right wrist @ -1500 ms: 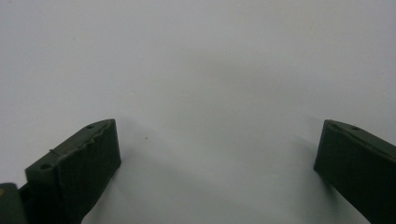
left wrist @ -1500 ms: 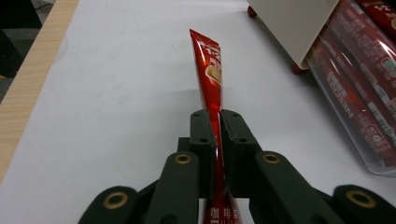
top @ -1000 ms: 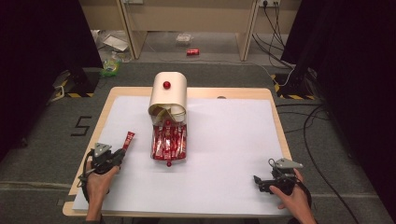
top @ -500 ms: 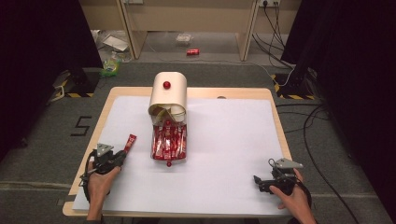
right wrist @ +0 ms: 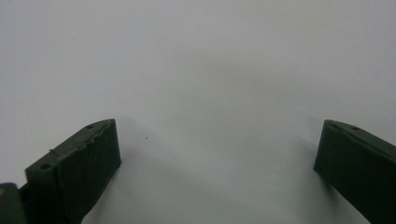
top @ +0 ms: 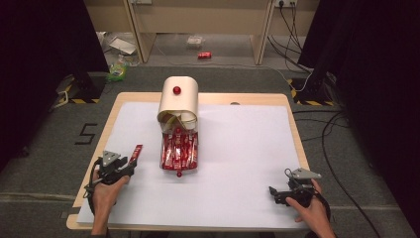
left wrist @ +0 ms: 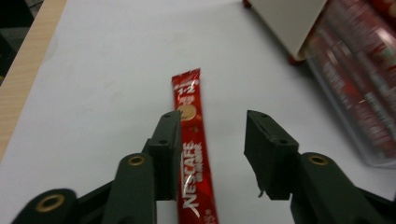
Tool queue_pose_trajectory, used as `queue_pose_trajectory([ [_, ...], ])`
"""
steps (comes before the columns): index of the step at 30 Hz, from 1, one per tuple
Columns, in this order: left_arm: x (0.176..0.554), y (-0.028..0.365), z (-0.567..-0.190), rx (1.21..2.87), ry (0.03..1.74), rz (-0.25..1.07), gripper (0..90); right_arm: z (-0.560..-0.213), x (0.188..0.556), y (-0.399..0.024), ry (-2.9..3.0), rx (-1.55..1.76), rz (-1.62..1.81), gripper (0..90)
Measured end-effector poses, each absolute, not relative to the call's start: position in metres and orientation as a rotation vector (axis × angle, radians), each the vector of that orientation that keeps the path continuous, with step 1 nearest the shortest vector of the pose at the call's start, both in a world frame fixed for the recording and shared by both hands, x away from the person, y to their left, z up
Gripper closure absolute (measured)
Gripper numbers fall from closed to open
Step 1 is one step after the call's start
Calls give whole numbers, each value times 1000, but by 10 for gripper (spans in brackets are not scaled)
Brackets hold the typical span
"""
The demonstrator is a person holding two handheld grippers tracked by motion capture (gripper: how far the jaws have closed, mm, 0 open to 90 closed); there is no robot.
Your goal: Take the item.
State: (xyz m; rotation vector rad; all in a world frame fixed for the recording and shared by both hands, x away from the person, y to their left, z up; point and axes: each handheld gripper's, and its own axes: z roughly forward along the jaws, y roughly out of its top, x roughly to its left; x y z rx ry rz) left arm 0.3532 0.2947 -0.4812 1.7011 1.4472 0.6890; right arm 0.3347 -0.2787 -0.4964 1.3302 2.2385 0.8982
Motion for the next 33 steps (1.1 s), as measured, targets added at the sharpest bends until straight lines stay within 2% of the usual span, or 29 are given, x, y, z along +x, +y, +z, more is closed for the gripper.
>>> queue_pose_trajectory([
  [19,350,287,-474,1662,1329,643,312,-496,335,-279,2240,1325,898,7],
  [25,348,280,-475,1663,1285,614,262,-496,335,-279,2239,1331,898,6],
  [27,347,277,-477,1655,1284,606,210,-496,335,-279,2241,1324,898,6],
  [33,342,271,-480,1649,1240,595,172,-496,335,-279,2241,1324,898,6],
])
